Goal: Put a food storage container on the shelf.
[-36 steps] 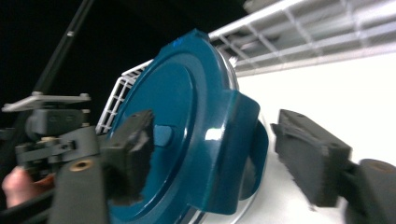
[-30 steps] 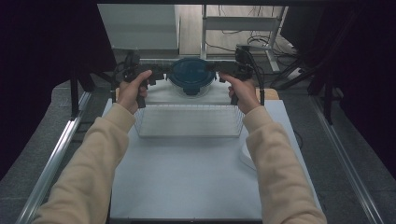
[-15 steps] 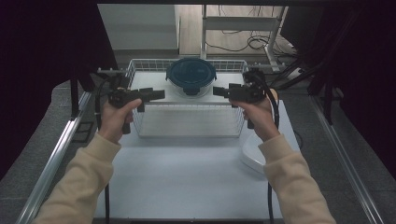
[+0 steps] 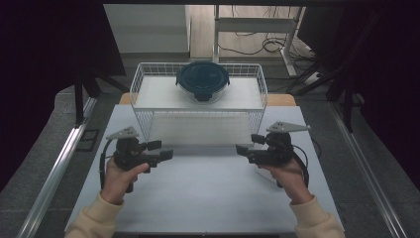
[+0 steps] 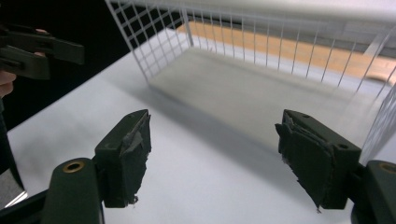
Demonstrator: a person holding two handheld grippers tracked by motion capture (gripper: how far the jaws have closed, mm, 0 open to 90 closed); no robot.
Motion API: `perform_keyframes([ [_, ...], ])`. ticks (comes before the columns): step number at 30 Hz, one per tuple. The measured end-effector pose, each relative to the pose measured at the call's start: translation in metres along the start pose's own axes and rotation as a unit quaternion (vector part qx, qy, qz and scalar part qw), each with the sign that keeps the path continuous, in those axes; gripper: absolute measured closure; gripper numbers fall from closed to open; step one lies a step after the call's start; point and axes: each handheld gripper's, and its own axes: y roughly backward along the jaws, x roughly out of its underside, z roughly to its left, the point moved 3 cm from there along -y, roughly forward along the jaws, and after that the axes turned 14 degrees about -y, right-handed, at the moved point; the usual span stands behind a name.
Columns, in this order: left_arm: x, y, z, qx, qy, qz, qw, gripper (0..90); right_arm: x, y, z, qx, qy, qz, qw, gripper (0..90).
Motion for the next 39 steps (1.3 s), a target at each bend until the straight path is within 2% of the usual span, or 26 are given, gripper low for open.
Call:
perform_keyframes([
  [1,0.000,0.000,0.000,0.000,0.000,0.000,1.0000,29.1,0.000,0.000,0.000,0.000,0.000,0.000,1.0000,25.4],
  [6,0.021,-0.014,-0.014,0.004,-0.016,0.037,0.9992,29.0,0.034,-0.002,-0.012,0.003,-0.011,0.013,0.9998,25.5],
  [7,0.028,-0.015,-0.016,-0.001,-0.018,0.047,0.9987,29.0,0.047,-0.003,-0.016,0.007,-0.015,0.018,0.9997,25.9],
  [11,0.036,-0.015,-0.015,-0.005,-0.012,0.052,0.9985,29.0,0.061,-0.005,-0.021,0.013,-0.010,0.030,0.9994,26.0],
  [12,0.041,-0.015,-0.012,-0.008,-0.005,0.052,0.9986,29.0,0.069,-0.005,-0.024,0.009,-0.015,0.036,0.9992,26.0],
  [15,0.045,-0.014,-0.010,-0.011,0.000,0.052,0.9986,29.0,0.074,-0.005,-0.027,0.006,-0.019,0.036,0.9992,26.3],
  [16,0.048,-0.015,-0.008,-0.013,0.002,0.057,0.9983,29.0,0.079,-0.005,-0.031,0.004,-0.027,0.037,0.9989,26.6],
  [20,0.049,-0.016,-0.009,-0.011,0.000,0.059,0.9982,28.9,0.082,-0.007,-0.033,0.001,-0.032,0.043,0.9986,27.0],
  [24,0.050,-0.018,-0.009,-0.011,-0.002,0.063,0.9980,28.5,0.082,-0.007,-0.032,-0.013,-0.034,0.045,0.9983,27.4],
  [29,0.052,-0.019,-0.007,-0.014,-0.001,0.064,0.9978,28.5,0.082,-0.007,-0.034,-0.011,-0.037,0.046,0.9982,27.5],
  [39,0.056,-0.017,-0.007,-0.017,0.002,0.067,0.9976,28.4,0.083,-0.013,-0.033,0.000,-0.027,0.055,0.9981,27.5],
])
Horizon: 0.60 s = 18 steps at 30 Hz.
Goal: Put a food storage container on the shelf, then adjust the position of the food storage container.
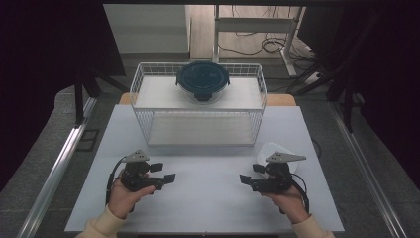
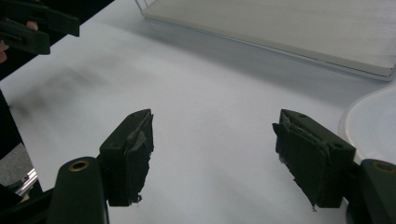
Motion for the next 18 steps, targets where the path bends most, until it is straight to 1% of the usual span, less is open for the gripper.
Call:
perform_keyframes([
  [4,0.003,0.001,0.001,-0.007,0.003,0.003,1.0000,28.1,-0.001,-0.002,-0.001,0.008,0.007,0.003,0.9999,28.0],
  [7,0.006,0.001,0.002,-0.009,0.002,0.005,0.9999,28.0,-0.002,-0.002,-0.001,0.011,0.003,0.006,0.9999,28.3],
  [9,0.010,0.002,0.004,-0.013,0.000,0.011,0.9999,28.1,-0.006,-0.001,-0.002,0.020,0.007,0.011,0.9997,29.8],
  [12,0.014,0.002,0.005,-0.013,0.000,0.015,0.9998,28.0,-0.010,0.002,-0.005,0.026,0.008,0.011,0.9996,31.3],
  [13,0.016,0.002,0.006,-0.014,-0.001,0.016,0.9998,28.0,-0.017,0.007,-0.008,0.034,0.011,0.013,0.9993,33.2],
  [14,0.017,0.003,0.006,-0.014,-0.001,0.018,0.9997,28.0,-0.017,0.007,-0.008,0.034,0.011,0.013,0.9993,33.2],
  [15,0.019,0.003,0.007,-0.015,-0.001,0.019,0.9997,28.0,-0.026,0.014,-0.016,0.048,0.017,0.015,0.9986,36.4],
  [16,0.021,0.003,0.008,-0.015,-0.001,0.020,0.9997,28.0,-0.026,0.014,-0.016,0.048,0.017,0.015,0.9986,36.4],
  [18,0.024,0.003,0.010,-0.014,-0.001,0.022,0.9997,27.9,-0.038,0.022,-0.027,0.069,0.015,0.015,0.9974,39.1],
])
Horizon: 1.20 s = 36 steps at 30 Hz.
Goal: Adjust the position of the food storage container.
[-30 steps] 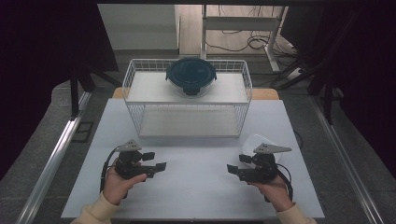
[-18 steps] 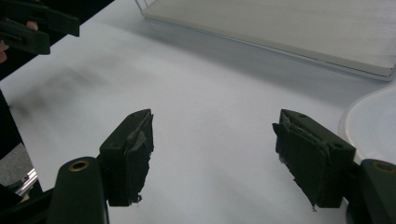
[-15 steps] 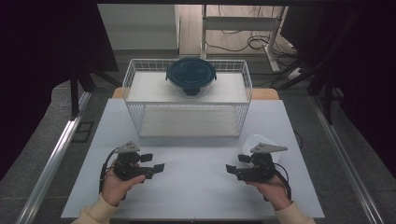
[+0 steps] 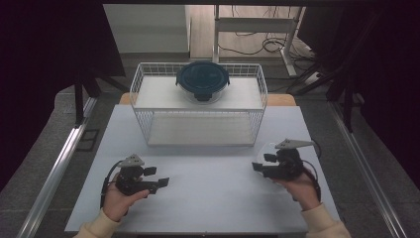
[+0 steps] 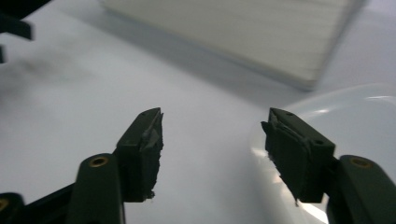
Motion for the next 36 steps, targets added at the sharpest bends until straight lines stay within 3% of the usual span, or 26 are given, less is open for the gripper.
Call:
perform_keyframes([
  [1,0.002,0.000,0.002,0.001,-0.003,0.002,1.0000,27.7,-0.012,0.007,-0.013,0.020,-0.010,-0.002,0.9997,40.6],
  [2,0.002,0.000,0.002,0.001,-0.003,0.002,1.0000,27.7,-0.012,0.007,-0.013,0.020,-0.010,-0.002,0.9997,40.6],
  [3,0.003,0.000,0.001,0.000,-0.004,0.004,1.0000,27.6,-0.024,0.013,-0.027,0.033,-0.020,-0.002,0.9992,45.0],
  [4,0.003,0.000,0.001,0.001,-0.005,0.003,1.0000,27.6,-0.024,0.013,-0.027,0.033,-0.020,-0.002,0.9992,45.0],
  [7,0.002,-0.001,0.000,0.003,-0.008,0.002,1.0000,27.4,-0.043,0.024,-0.049,0.062,-0.027,-0.007,0.9977,53.3],
  [13,0.003,-0.002,-0.001,0.008,-0.008,0.008,0.9999,27.1,-0.059,0.029,-0.068,0.096,-0.011,0.007,0.9953,66.5],
  [16,0.003,-0.001,-0.001,0.005,-0.004,0.005,1.0000,27.1,-0.066,0.027,-0.084,0.127,-0.004,0.031,0.9914,77.2],
  [17,0.003,0.000,-0.001,0.004,-0.003,0.004,1.0000,27.1,-0.068,0.022,-0.096,0.138,-0.004,0.043,0.9895,83.7],
  [18,0.003,0.000,-0.001,0.004,-0.003,0.004,1.0000,27.1,-0.068,0.022,-0.096,0.138,-0.004,0.043,0.9895,83.7],
  [19,0.003,0.001,0.000,0.003,-0.001,0.003,1.0000,27.1,-0.069,0.016,-0.108,0.153,-0.003,0.055,0.9866,88.5],
  [20,0.003,0.001,0.000,0.003,-0.001,0.003,1.0000,27.1,-0.069,0.016,-0.108,0.153,-0.003,0.055,0.9866,88.5],
  [21,0.004,0.001,0.000,0.001,0.000,0.002,1.0000,27.1,-0.069,0.008,-0.117,0.165,-0.005,0.070,0.9838,89.1],
  [23,0.005,0.002,0.001,0.002,0.003,0.000,1.0000,27.1,-0.067,0.000,-0.124,0.166,-0.005,0.084,0.9826,89.2],
  [29,0.008,0.003,0.005,0.002,0.007,0.001,1.0000,27.1,-0.061,-0.019,-0.122,0.161,0.015,0.117,0.9799,89.3],
  [34,0.008,0.005,0.004,0.011,0.012,-0.005,0.9998,27.2,-0.057,-0.031,-0.108,0.153,0.045,0.138,0.9775,89.3],
  [36,0.008,0.006,0.004,0.010,0.012,-0.006,0.9999,27.2,-0.056,-0.033,-0.103,0.159,0.062,0.144,0.9748,89.4],
])
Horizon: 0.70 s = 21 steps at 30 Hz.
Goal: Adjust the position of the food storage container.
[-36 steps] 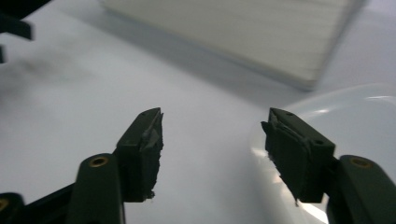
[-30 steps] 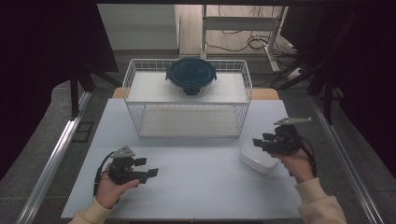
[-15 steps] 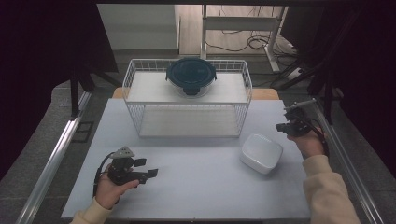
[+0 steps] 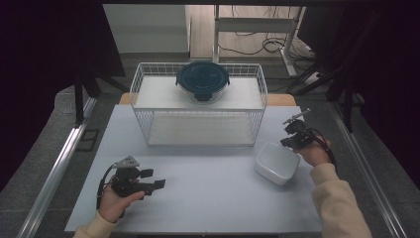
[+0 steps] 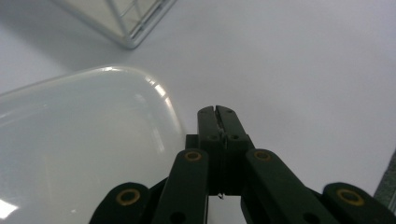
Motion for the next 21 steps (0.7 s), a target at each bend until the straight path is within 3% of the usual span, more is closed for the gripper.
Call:
perform_keyframes([
  [6,0.000,-0.001,-0.001,0.003,0.002,0.001,1.0000,27.3,0.004,0.002,0.002,0.007,0.009,0.014,0.9998,89.4],
  [12,0.001,-0.001,0.000,0.002,0.002,0.001,1.0000,27.2,0.012,0.005,0.000,-0.002,0.005,0.015,0.9999,89.4],
  [16,0.001,-0.001,0.000,0.002,0.002,0.001,1.0000,27.2,0.016,0.009,0.000,0.007,0.010,0.026,0.9996,89.4],
  [21,0.001,-0.001,-0.001,0.003,0.001,0.001,1.0000,27.2,0.023,0.013,-0.002,0.000,-0.005,0.032,0.9995,89.4],
])
